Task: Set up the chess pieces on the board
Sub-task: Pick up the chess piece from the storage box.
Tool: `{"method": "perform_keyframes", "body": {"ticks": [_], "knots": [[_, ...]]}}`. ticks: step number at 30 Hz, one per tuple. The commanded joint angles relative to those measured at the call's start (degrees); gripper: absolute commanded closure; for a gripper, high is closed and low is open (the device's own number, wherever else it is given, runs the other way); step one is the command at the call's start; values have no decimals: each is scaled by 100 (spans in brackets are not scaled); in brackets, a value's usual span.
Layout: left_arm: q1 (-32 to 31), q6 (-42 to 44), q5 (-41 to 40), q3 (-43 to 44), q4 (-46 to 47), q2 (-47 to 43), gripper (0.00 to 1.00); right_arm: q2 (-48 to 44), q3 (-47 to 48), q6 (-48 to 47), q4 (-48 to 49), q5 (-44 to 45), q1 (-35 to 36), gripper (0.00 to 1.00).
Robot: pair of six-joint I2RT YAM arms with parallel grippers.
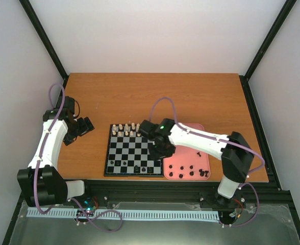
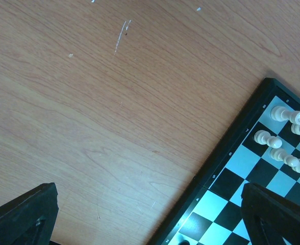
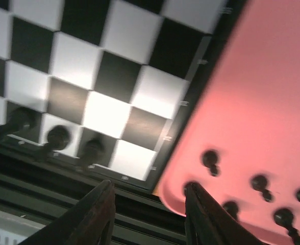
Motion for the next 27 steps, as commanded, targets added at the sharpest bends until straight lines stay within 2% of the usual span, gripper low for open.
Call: {"method": "perform_keyframes", "body": {"ticks": [1,8,22,27], "knots": [[-24,72,51,106,90,45,0,-568,-568,58,-156,178,-513,61],[-25,71,37,115,99,105,0,-849,-1531,-359,380,-262,-1098,62],[-31,72,-21,246,64,247,0,-301,-1832,-660,819,-518,-1142,63],[-29,72,-18,268,64,257,0,-141,-1842,-692,931,-559,-1143,66]]}}
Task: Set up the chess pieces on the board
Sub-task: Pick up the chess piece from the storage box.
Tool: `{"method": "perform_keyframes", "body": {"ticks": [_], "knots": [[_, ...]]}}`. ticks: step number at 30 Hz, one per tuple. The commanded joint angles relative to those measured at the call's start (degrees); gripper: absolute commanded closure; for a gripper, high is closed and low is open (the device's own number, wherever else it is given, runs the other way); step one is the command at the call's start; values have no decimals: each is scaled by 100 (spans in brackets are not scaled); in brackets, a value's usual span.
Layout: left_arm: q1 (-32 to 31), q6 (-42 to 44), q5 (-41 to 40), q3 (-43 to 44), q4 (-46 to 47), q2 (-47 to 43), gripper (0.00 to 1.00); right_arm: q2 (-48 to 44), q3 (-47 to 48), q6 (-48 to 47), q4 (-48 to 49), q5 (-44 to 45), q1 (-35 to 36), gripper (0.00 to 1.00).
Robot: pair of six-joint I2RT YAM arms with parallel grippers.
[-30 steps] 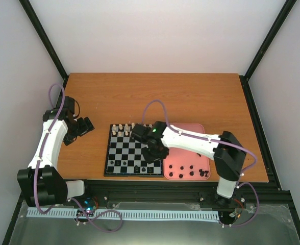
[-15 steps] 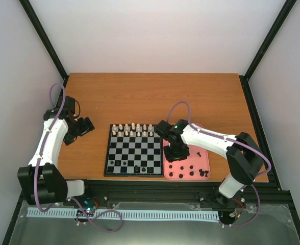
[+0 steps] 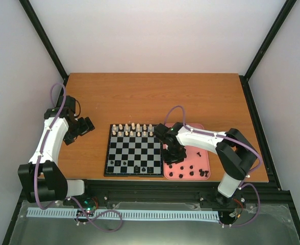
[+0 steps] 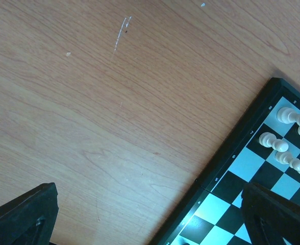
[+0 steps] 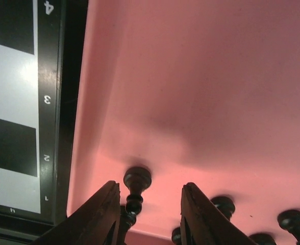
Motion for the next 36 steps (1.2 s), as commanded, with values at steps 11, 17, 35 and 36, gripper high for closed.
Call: {"method": "perform_keyframes", "body": {"ticks": [11,17,35,36], "knots": [[-29,80,-12,221,42,66,0,357,-68,-87,257,-175,-41,79],[-31,85,-6,169,62,60,0,315,-80,-52,193,-146,-41,87],[-50,89,-8,154,53,-53,0,480,1954,64,-930,143,305,97],[-50,89,-20,163,45,-62,0,594,2133,75,-942,117,380,97]]}}
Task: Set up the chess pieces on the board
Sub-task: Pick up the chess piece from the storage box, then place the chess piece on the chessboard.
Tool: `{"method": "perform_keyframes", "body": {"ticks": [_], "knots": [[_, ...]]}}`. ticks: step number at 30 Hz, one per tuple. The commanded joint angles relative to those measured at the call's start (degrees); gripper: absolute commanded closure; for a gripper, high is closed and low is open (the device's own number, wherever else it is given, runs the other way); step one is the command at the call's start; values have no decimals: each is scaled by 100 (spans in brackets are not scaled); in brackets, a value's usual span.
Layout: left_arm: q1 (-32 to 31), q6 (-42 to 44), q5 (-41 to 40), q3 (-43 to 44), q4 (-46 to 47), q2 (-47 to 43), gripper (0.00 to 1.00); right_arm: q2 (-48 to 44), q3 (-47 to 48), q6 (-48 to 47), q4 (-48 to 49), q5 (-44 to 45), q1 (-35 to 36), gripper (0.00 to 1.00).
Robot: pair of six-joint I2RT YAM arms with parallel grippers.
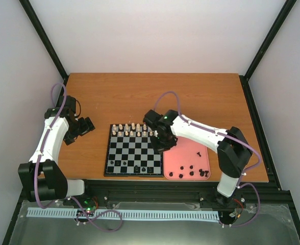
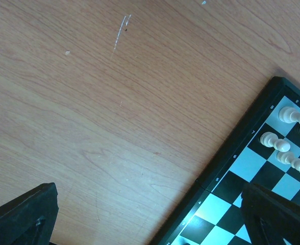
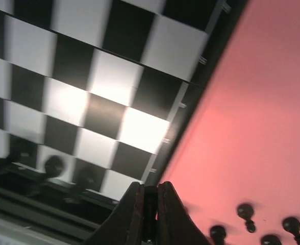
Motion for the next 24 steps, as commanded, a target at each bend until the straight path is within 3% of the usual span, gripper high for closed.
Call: {"method": "perform_keyframes", "body": {"ticks": [1,11,24], "knots": [[-44,86,-33,170,36,-117,0,399,759,111,-317,-1,375,97],[-45,91,-100,192,-48,-266,0,2125,3026,27,-537,-260,1182,97],[-44,84,-43,61,-55,-441,0,2552,3145,-4,-339,-382,1381,97]]}}
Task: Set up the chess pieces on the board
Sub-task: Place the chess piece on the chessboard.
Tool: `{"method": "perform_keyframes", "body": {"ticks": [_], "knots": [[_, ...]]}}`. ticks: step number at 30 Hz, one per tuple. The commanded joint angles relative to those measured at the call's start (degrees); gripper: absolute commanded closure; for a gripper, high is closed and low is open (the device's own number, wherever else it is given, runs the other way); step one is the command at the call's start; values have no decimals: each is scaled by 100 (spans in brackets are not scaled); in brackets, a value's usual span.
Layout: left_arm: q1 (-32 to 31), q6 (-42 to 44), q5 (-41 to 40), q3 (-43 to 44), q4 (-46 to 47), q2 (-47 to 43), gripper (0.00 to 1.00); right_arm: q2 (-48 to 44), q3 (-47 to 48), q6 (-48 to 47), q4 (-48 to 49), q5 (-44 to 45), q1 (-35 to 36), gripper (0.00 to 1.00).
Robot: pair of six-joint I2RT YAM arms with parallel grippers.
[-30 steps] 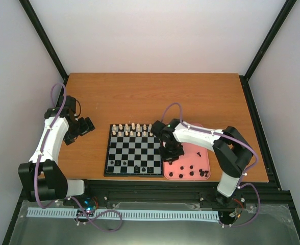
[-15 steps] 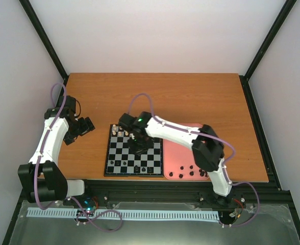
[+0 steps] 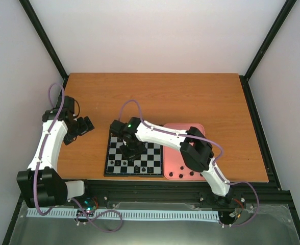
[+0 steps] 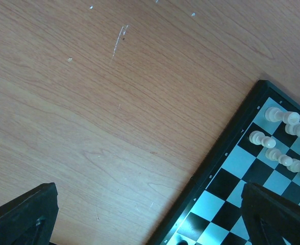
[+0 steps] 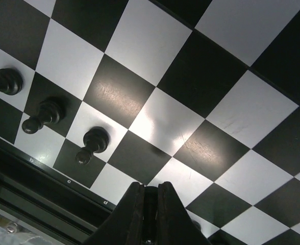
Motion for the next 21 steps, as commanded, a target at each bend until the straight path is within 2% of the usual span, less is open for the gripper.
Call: {"method": "perform_keyframes", "body": {"ticks": [1,21], "knots": [[-21,78,-2,67,-19,-92,0,177,138,-21,36,-37,92,97],[-25,91,82,78,53,63,0,581,403,-44,37,-190,135,97]]}}
